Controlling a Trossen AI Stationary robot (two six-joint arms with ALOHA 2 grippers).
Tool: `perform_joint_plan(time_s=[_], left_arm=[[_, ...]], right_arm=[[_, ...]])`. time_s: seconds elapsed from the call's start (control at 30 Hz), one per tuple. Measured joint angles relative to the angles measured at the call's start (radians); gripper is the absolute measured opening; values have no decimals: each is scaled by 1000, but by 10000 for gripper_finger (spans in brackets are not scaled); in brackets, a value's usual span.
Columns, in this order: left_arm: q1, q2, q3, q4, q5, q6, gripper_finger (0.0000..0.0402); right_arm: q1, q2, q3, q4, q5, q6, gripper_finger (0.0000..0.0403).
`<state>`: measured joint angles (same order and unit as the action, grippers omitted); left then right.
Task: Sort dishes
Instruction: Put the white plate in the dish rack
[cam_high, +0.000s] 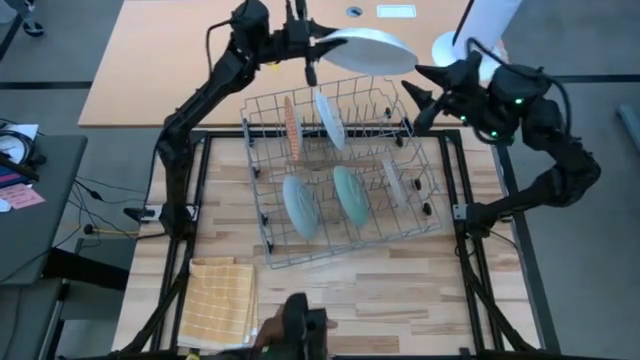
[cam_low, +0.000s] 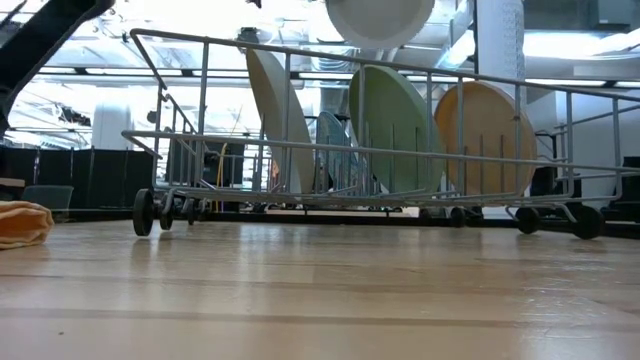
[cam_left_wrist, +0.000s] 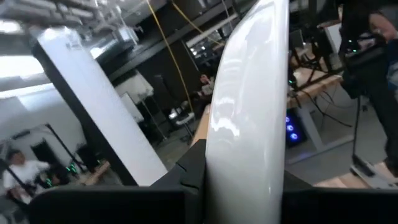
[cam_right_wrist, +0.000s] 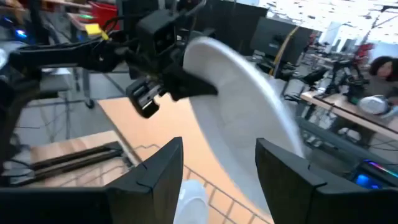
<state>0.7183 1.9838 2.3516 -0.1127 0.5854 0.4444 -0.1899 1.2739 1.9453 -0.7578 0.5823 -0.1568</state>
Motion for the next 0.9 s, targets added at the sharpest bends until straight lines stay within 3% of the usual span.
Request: perform_joint_plan(time_s=[0.2, 0.5, 0.77, 0.9], left_arm=[[9, 65, 0, 28, 10, -20, 45], [-13, 79, -1, 34, -35, -29, 45], [-38, 80, -1, 24, -39, -48, 45], [-59, 80, -1, 19, -23, -64, 45]], right_arm=[[-72, -7, 0, -5, 4, -15, 201], [-218, -2, 0, -168, -22, -190, 201], [-365, 30, 0, -179, -249, -192, 188], [-418, 55, 0, -193, -268, -192, 168]])
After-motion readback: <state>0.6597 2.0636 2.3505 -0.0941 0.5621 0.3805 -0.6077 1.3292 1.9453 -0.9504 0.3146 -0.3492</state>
